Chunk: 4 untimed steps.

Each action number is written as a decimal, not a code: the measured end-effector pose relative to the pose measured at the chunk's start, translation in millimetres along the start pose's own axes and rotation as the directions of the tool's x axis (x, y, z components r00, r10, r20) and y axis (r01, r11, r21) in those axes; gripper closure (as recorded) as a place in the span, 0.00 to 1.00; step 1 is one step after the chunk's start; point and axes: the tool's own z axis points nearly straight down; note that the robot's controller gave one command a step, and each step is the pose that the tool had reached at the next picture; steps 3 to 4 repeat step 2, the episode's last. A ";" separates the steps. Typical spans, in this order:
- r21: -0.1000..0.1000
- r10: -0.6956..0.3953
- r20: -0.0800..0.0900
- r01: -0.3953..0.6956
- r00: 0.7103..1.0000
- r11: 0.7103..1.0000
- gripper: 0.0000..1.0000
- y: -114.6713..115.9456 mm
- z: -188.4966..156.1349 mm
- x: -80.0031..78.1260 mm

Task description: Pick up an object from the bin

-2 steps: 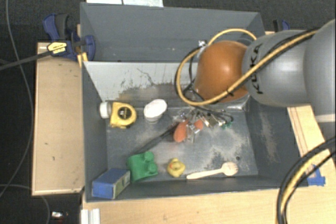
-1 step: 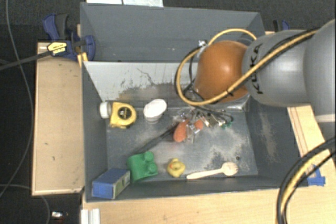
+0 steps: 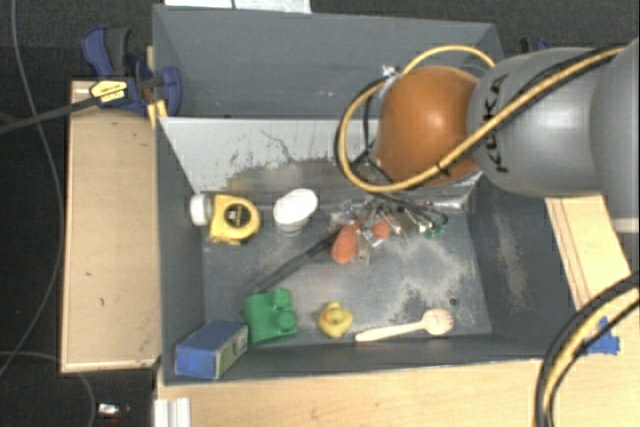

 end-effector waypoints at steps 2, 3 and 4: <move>-0.003 0.039 -0.006 -0.039 0.999 0.999 1.00 -1.5 -135.1 -2.2; -0.003 0.039 -0.006 -0.039 0.999 0.999 1.00 -1.5 -135.1 -2.2; -0.003 0.039 -0.006 -0.039 0.999 0.999 1.00 -1.5 -135.1 -2.2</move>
Offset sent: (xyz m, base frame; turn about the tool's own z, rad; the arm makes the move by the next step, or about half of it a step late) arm -0.0014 0.0010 0.1848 0.0708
